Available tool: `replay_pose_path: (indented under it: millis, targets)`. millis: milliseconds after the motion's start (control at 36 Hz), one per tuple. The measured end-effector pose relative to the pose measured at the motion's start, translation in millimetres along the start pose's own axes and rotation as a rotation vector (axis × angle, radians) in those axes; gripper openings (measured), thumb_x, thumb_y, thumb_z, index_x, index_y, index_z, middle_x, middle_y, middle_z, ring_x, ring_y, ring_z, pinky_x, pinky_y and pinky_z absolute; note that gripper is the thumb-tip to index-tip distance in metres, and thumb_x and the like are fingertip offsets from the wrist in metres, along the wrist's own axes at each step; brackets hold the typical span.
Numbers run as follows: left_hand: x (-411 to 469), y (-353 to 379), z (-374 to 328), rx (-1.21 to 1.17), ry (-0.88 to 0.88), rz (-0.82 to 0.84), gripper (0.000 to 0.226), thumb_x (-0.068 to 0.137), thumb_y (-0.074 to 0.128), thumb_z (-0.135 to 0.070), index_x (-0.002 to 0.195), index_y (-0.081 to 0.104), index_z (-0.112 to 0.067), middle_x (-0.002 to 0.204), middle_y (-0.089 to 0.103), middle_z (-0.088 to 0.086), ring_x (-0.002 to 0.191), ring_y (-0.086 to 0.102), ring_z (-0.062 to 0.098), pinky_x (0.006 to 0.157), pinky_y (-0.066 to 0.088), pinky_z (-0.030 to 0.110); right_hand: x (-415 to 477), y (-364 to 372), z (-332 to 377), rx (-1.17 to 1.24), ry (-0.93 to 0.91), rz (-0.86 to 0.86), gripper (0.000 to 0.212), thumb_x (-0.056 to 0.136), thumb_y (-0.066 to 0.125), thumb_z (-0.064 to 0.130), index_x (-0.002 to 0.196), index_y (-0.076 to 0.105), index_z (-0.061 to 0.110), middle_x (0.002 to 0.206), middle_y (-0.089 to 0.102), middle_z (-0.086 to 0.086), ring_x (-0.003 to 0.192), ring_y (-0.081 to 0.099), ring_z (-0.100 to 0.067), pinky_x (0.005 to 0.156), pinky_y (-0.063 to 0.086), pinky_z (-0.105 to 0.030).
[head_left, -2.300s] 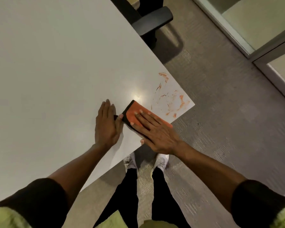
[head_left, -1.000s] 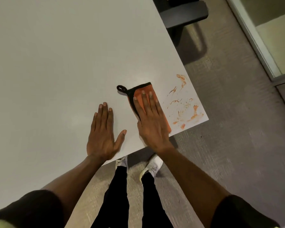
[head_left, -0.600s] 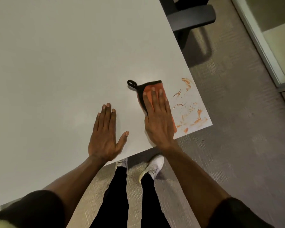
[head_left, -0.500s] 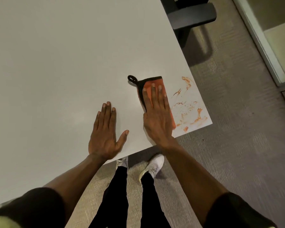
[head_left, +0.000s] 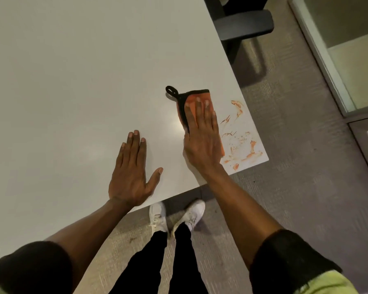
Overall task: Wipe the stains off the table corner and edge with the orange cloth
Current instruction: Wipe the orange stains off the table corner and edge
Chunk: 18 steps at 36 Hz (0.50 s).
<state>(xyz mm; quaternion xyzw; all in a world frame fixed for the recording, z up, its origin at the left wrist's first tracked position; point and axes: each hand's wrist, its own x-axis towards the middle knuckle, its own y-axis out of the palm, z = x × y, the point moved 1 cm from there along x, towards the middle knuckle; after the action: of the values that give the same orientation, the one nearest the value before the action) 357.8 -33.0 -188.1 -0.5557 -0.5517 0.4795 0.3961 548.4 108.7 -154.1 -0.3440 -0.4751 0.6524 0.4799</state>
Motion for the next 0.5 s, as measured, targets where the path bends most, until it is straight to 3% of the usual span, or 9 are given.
replay_pose_path:
  millis: [111,194,250,333,500]
  targets:
    - [0.1,-2.3,-1.2,0.003,-0.005,0.007,0.098,0.111,0.036,-0.068,0.181,0.004,-0.008,0.19,-0.009,0.009,0.177,-0.006,0.028,0.144,0.003,0.045,-3.7,2.9,9.7,-0.049,0.045,-0.01,0.069,0.111,0.042,0.023,0.172,0.01,0.016,0.18,0.004,-0.012,0.168,0.0,-0.033,0.137,0.002,-0.05]
    - [-0.7,-1.8,-0.2,0.005,0.016,-0.002,0.097,0.112,0.037,-0.066,0.18,0.003,-0.006,0.19,-0.009,0.011,0.177,-0.006,0.029,0.144,0.001,0.045,-39.3,4.2,22.3,0.023,0.038,0.0,0.076,0.107,0.045,0.021,0.172,0.006,0.013,0.18,0.002,-0.014,0.168,-0.001,-0.034,0.137,0.007,-0.052]
    - [0.4,0.3,0.9,0.008,0.024,-0.023,0.097,0.112,0.037,-0.066,0.18,0.004,-0.005,0.19,-0.008,0.012,0.177,-0.005,0.029,0.144,-0.002,0.042,-68.9,8.2,29.3,0.017,0.02,0.046,0.082,0.106,0.048,0.028,0.172,0.0,0.015,0.18,-0.003,-0.013,0.168,-0.003,-0.034,0.137,0.011,-0.052]
    - [0.5,2.1,1.9,0.012,0.007,-0.021,0.098,0.111,0.039,-0.067,0.18,0.004,-0.006,0.19,-0.008,0.011,0.177,-0.005,0.028,0.143,-0.004,0.04,-99.1,15.2,30.0,-0.035,0.032,0.074,0.089,0.105,0.057,0.034,0.172,0.0,0.019,0.179,-0.01,-0.01,0.168,-0.004,-0.033,0.136,0.005,-0.047]
    - [-0.4,0.4,1.6,-0.01,0.032,-0.029,0.097,0.112,0.039,-0.065,0.18,0.006,-0.004,0.19,-0.009,0.014,0.177,-0.005,0.031,0.144,0.005,0.049,-67.2,10.3,14.4,0.001,-0.012,0.017,0.084,0.105,0.056,0.024,0.172,0.006,0.019,0.181,-0.002,-0.009,0.168,-0.005,-0.03,0.136,0.015,-0.053]
